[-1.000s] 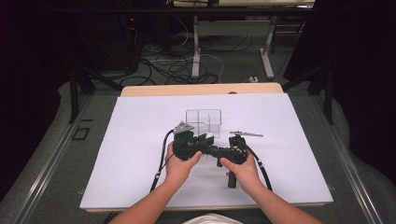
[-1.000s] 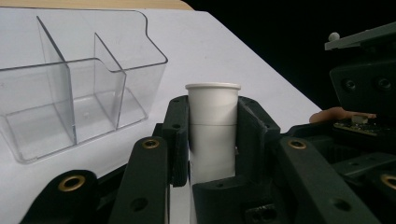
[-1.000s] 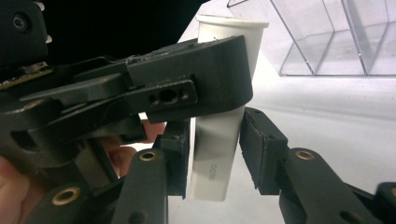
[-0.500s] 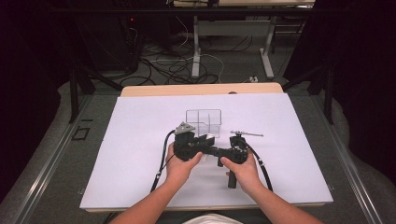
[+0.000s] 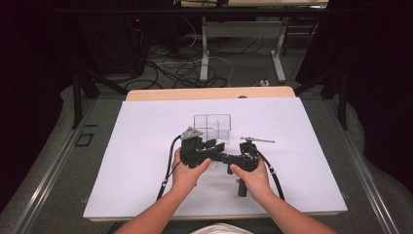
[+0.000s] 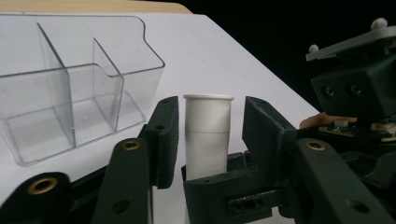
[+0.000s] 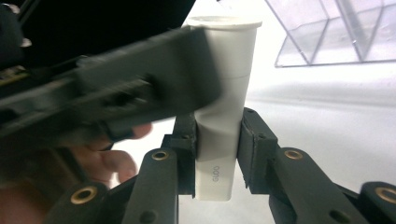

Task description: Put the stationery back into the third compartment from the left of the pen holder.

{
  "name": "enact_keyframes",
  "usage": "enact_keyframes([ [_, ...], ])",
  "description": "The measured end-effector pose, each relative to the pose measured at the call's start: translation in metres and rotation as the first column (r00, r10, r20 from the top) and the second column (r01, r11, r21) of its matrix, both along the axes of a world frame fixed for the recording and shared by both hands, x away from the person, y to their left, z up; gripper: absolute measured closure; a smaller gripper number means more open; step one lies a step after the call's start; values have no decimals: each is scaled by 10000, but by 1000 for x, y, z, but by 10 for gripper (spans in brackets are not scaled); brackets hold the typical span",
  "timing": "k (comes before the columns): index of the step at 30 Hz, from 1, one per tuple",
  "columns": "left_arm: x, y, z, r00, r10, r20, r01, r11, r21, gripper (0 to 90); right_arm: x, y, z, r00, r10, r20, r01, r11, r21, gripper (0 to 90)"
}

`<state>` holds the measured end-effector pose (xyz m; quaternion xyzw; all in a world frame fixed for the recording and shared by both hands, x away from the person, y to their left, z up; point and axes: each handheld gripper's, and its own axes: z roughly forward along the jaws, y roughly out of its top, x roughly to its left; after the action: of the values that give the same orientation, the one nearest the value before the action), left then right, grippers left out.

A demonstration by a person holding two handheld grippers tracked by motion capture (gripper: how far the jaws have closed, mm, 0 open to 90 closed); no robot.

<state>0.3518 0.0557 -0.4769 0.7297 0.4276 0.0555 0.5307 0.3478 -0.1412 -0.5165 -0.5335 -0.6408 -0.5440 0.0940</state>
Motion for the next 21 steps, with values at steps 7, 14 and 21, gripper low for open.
enact_keyframes([
  [7,2,17,7,9980,626,130,-625,9980,-25,481,3,-5,3,9974,-330,633,353,9987,-368,701],
  [14,7,30,5,9924,1195,283,-1202,9925,229,438,9,-15,13,9829,-660,1719,816,9930,-848,701],
  [21,11,41,4,9851,1616,587,-1640,9857,381,391,17,-19,25,9550,-673,2889,1180,9797,-1619,701],
])
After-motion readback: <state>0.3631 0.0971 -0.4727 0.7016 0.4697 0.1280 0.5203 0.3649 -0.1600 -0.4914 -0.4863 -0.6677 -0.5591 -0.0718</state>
